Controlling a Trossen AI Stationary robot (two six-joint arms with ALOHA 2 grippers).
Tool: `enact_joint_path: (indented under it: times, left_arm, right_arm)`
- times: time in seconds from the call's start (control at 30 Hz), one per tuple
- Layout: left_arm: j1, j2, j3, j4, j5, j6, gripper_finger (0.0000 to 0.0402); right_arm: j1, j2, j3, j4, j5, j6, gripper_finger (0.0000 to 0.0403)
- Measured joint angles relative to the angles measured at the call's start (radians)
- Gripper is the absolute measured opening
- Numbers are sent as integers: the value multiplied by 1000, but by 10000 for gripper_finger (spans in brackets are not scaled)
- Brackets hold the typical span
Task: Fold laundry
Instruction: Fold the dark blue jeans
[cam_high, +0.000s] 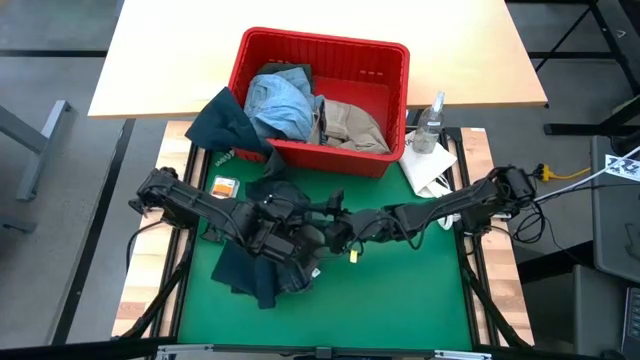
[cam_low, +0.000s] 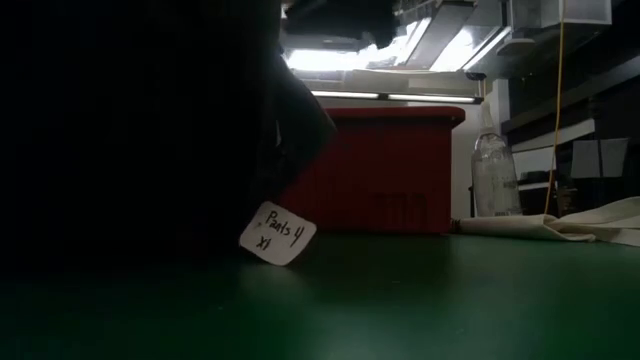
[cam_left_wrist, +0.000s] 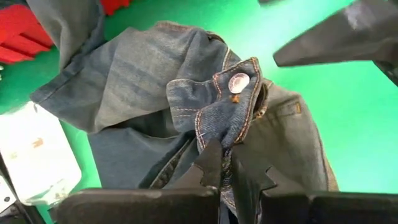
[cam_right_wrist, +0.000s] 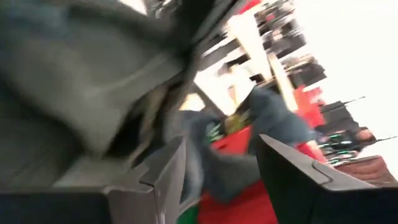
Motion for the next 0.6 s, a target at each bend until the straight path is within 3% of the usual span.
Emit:
enact_joint_path:
  times: [0.33, 0.6]
  left_arm:
    - [-2, -105, 1, -1, -39, 0, 10]
    - [-7, -155, 2, 0, -24, 38, 10]
  right_arm:
    - [0, 12, -5, -406, -120, 204, 198]
    - [-1, 86, -4, -439, -189, 231, 198]
